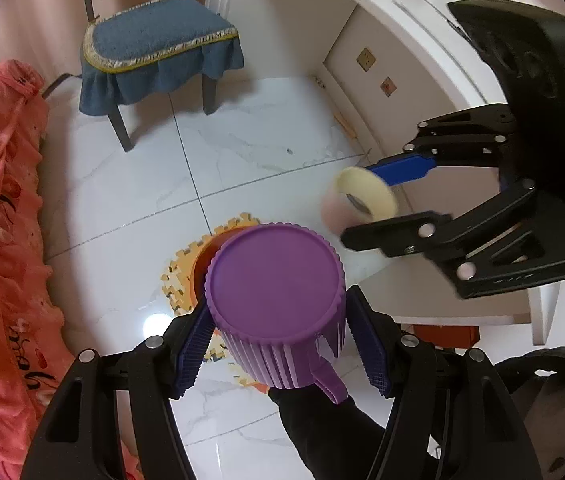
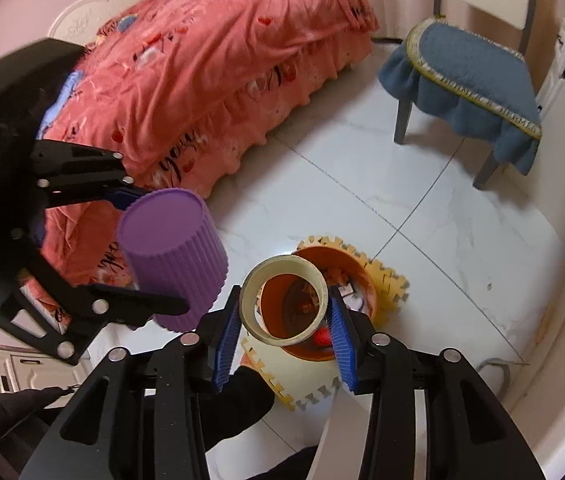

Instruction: Collect trash

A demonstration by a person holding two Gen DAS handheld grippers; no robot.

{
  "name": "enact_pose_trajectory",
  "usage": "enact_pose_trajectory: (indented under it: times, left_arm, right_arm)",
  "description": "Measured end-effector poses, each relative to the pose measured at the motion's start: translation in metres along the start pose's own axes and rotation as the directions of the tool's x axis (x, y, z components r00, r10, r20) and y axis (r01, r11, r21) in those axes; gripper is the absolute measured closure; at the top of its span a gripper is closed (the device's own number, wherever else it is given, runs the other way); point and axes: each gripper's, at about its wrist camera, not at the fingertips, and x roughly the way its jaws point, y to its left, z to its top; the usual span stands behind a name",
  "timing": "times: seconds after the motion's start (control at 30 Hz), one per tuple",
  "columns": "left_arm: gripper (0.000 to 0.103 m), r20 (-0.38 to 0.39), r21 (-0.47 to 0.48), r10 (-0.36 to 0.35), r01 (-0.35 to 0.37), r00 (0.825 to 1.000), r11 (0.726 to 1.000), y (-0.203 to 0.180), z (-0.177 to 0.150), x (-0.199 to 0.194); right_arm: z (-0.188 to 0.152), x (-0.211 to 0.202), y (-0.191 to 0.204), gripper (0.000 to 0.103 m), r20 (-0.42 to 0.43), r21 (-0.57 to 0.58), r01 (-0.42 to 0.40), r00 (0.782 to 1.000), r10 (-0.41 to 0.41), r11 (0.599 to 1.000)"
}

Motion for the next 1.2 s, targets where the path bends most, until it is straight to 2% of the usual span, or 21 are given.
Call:
enact_pose_trajectory:
  times: [0.07,0.17,0.37,0.43,0.5,0.73,0.9,1.03,1.2]
  left_arm:
    - [0.037,-0.015,0.003,-0.002,0.002,1.000,1.000,0.005,-0.002,0.004]
    - [0.037,-0.026,0.002,-0.003,0.003,1.000,1.000,0.010,-0.003,0.007]
    - [0.037,-0.030,0.036,-0.009,0.010,1.000,0.999,0.003,0.003,0.012]
    - [0.034,-0.027,0.050,-0.003,0.004,1.000,0.999,0.001,0.005,0.014]
    - [0.025,-0.013,0.052,0.003,-0.003,1.000,0.999,0.001,0.008,0.014]
    - [0.025,-0.023,0.045,0.020,-0.019,1.000,0.999,-0.002,0.011,0.014]
    - [0.024,-0.023,0.066,0.048,-0.047,0.999,0.997,-0.013,0.009,-0.002]
    - [0.019,0.011,0.049,0.058,-0.059,0.998,0.997,-0.027,0.009,-0.020]
    - [0.013,0.081,0.050,0.102,-0.107,0.991,0.993,-0.063,0.012,-0.051]
  right_arm:
    - [0.002,0.009,0.000,0.052,-0.002,0.012,0.001,1.000,-0.001,1.000]
    - [0.003,0.012,-0.001,0.044,-0.002,0.030,0.018,1.000,-0.018,0.999]
    - [0.001,0.003,-0.009,0.044,0.004,0.050,0.025,1.000,-0.026,0.998]
    - [0.000,-0.002,-0.011,0.044,0.012,0.062,0.022,1.000,-0.023,0.998]
    - [-0.002,-0.007,-0.013,0.044,0.019,0.067,0.024,0.999,-0.026,0.997]
    - [-0.007,-0.015,-0.013,0.044,0.022,0.063,0.017,1.000,-0.018,0.998]
    - [-0.014,-0.031,-0.012,0.044,0.040,0.049,0.016,0.999,-0.018,0.999]
    - [-0.022,-0.052,-0.013,0.044,0.060,0.054,0.019,0.998,-0.022,0.998]
    - [-0.039,-0.097,-0.010,0.035,0.134,0.077,0.015,0.991,-0.026,0.997]
